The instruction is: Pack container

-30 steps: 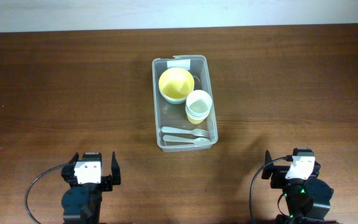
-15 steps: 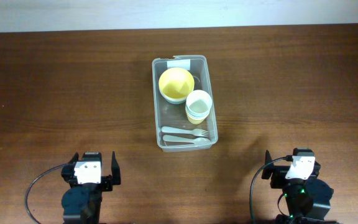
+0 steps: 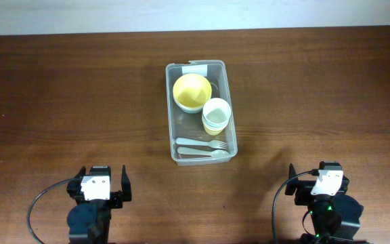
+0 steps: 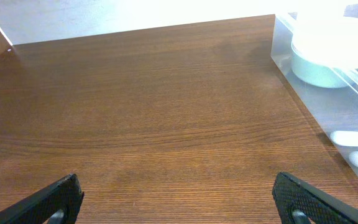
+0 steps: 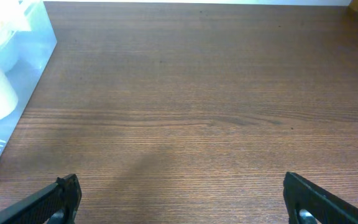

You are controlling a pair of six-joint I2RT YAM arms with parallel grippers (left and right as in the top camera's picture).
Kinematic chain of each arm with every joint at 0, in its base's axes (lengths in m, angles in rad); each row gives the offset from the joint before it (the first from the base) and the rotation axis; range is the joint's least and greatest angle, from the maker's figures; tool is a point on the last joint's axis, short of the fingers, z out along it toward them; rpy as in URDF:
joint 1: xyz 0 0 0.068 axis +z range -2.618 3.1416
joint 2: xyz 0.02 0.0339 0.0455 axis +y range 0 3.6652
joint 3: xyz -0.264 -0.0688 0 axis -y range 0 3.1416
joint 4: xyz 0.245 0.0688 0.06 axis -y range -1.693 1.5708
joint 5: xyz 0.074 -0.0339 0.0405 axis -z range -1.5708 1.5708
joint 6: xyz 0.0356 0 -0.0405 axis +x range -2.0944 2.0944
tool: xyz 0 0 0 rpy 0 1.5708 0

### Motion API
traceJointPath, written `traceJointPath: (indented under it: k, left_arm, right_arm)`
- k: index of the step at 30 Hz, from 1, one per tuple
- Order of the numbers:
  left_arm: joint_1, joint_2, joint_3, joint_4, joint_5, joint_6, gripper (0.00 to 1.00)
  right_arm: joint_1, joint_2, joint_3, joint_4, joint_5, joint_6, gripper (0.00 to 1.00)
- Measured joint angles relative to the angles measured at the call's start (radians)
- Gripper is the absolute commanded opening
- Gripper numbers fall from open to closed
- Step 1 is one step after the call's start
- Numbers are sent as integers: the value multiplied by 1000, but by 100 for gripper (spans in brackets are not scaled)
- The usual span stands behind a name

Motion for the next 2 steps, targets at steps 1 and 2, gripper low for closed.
traceJointPath:
  k: [1,2]
  left_arm:
    - [0,0,0,0,0,0,100]
    - [0,0,0,0,0,0,100]
  right_arm:
    - [0,0,0,0,0,0,99]
    - [0,0,0,0,0,0,99]
